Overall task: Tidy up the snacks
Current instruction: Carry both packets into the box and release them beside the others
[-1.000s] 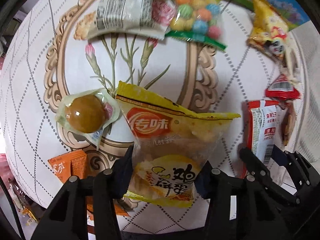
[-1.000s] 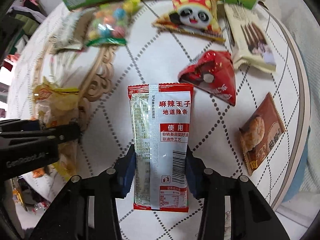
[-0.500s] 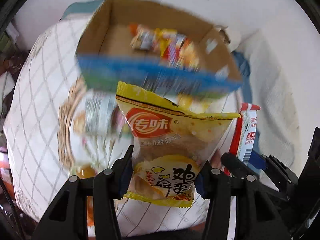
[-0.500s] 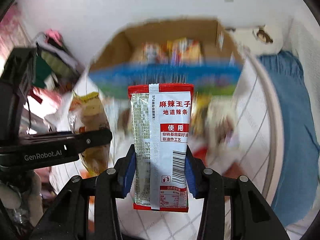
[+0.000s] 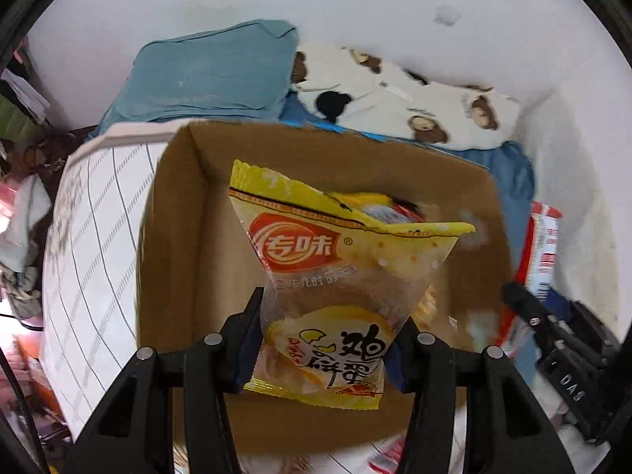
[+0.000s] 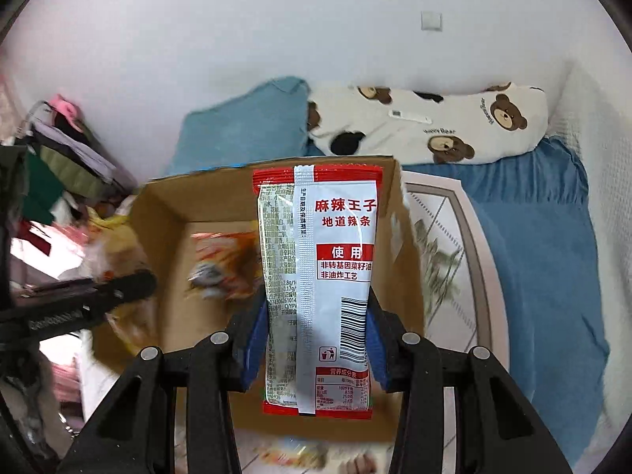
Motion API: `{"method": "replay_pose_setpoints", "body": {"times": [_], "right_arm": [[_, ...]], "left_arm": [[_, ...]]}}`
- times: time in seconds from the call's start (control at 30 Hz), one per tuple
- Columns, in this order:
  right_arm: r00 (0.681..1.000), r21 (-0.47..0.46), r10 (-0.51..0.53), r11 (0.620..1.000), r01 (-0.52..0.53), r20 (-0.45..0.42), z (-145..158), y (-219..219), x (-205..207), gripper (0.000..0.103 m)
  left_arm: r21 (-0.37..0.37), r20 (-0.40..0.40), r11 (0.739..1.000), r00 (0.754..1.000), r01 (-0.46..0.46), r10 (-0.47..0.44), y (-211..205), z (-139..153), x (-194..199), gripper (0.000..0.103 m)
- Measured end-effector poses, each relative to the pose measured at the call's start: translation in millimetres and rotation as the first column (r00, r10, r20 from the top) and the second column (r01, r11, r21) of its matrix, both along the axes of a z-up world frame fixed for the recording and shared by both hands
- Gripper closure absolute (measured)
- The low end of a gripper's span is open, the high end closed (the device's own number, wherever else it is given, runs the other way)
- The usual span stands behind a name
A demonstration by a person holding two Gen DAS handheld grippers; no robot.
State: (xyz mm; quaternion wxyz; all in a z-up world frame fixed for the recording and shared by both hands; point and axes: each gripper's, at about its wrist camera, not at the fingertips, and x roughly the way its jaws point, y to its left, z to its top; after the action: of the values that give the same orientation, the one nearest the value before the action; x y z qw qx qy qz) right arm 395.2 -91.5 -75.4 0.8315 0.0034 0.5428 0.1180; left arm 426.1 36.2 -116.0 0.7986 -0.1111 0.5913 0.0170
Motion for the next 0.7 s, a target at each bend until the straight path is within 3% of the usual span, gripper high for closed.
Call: {"method": "replay_pose_setpoints", "body": {"times": [0.13, 0.33, 0.4, 0.43, 0.47, 0.6, 0.7], "right_arm": [[0.998, -0.036, -0.01, 0.999, 0.007, -0.066, -26.5, 2.7, 51.3, 0.057], [0.99, -0.091, -0.011, 0.996, -0.002, -0.139, -63.8, 13.7, 76.3, 0.055], [0.983, -0.131, -0.019, 0.991, -0.005, -0.182, -78.8, 18.0, 82.2, 0.031], [0.981, -0.121, -0.017, 0.993, -0.007, -0.192, -82.0, 20.3, 83.4, 0.025], [0.981, -0.118, -0.016, 0.993, -0.007, -0.195, -83.5, 22.1, 85.4, 0.018], [0.981, -0.122, -0.013, 0.993, -0.01, -0.191, -83.4, 31.9, 85.6, 0.006], [0.981, -0.113, -0.009, 0.994, -0.013, -0.192, -81.0, 34.6, 85.7, 0.006]], "left_arm": [[0.045, -0.09, 0.999, 0.996, -0.024, 0.028, 17.0, -31.4, 43.0, 0.054], [0.045, -0.189, 0.998, 0.981, -0.034, 0.042, 32.6, -56.3, 65.3, 0.053], [0.046, -0.212, 0.998, 0.976, -0.046, 0.055, 35.0, -61.5, 66.8, 0.053], [0.037, -0.212, 0.998, 0.975, -0.053, 0.06, 36.8, -63.8, 67.5, 0.048], [0.03, -0.214, 0.998, 0.975, -0.054, 0.06, 36.9, -64.7, 68.1, 0.034], [-0.004, -0.215, 0.999, 0.976, -0.037, 0.035, 29.5, -65.5, 67.4, 0.017], [0.015, -0.218, 1.0, 0.976, -0.023, 0.026, 23.2, -66.2, 65.9, 0.015]]}}
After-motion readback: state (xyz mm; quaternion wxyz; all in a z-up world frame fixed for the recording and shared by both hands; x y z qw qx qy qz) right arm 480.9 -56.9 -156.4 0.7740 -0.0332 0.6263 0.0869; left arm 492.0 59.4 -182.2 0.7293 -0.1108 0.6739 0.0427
